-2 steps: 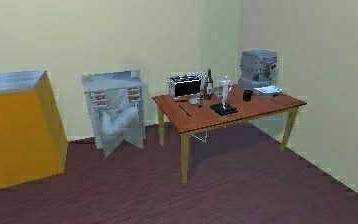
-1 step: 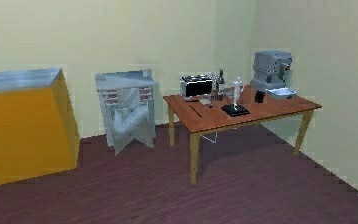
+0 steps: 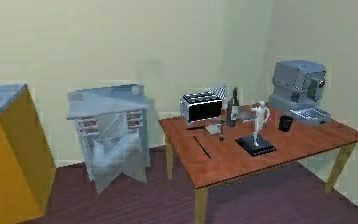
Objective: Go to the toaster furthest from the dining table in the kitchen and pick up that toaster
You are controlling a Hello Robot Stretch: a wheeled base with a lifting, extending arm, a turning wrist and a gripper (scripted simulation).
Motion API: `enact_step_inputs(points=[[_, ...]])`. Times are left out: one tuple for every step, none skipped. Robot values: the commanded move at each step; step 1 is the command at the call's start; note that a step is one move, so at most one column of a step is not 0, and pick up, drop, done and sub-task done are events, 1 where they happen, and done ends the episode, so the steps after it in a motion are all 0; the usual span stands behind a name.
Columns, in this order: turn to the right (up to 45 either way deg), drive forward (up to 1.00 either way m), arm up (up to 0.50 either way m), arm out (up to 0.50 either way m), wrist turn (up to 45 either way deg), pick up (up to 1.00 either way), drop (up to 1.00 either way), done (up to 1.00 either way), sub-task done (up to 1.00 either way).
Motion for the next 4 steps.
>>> enact_step_inputs(points=[[-24.0,0.00,0.00,0.00,0.0,0.00,0.00,0.00,0.00],[0.0,0.50,0.00,0.00,0.0,0.00,0.00,0.00,0.00],[-45.0,0.00,0.00,0.00,0.0,0.00,0.00,0.00,0.00],[-33.0,0.00,0.00,0.00,0.0,0.00,0.00,0.00,0.00]])
